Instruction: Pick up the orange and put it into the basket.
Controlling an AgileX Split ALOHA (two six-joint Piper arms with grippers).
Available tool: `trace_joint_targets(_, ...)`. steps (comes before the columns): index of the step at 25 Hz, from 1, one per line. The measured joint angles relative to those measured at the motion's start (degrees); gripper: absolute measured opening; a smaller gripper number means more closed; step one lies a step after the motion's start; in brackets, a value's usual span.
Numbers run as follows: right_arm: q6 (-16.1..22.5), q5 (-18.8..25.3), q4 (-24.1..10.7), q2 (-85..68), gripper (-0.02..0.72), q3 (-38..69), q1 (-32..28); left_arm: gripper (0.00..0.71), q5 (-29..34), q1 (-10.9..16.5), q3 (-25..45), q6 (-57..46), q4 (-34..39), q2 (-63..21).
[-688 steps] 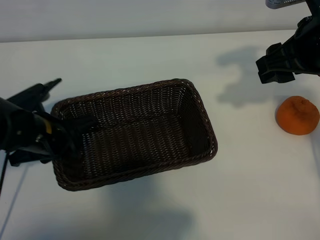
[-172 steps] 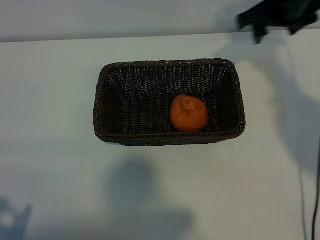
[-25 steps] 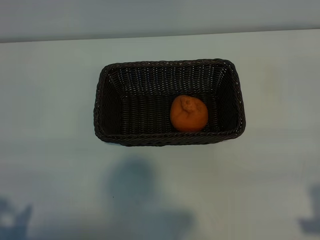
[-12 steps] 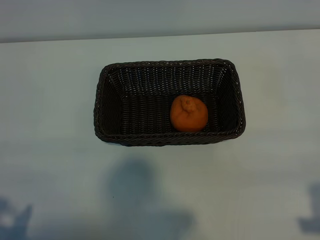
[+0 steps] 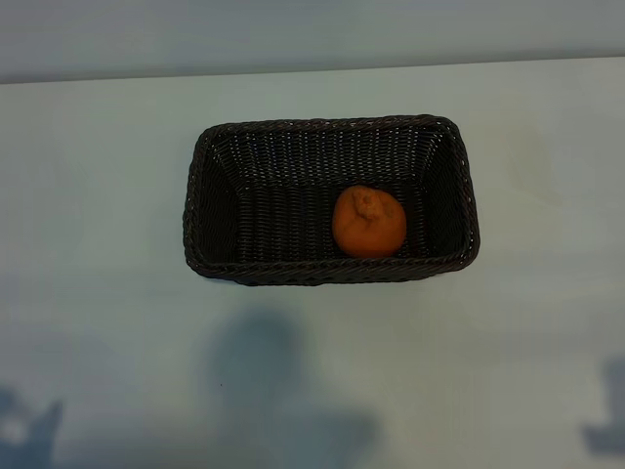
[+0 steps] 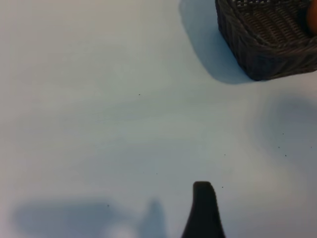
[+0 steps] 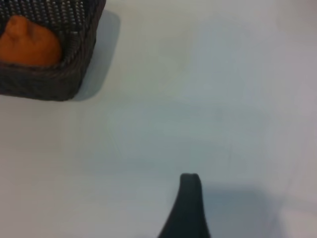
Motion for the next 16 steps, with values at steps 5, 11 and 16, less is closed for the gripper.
trace_joint_targets(5,0.0,-0.1,0.0,0.0,0.596,0.0,-0.9,0.552,0.0,0.0,0.0,-0.1,0.0,0.0)
trace_joint_targets(11,0.0,-0.1,0.0,0.0,0.595,0.0,-2.4,0.552,0.0,0.0,0.0,-0.1,0.0,0.0)
trace_joint_targets(16,0.0,-0.1,0.0,0.0,0.595,0.0,-2.5,0.552,0.0,0.0,0.0,-0.1,0.0,0.0)
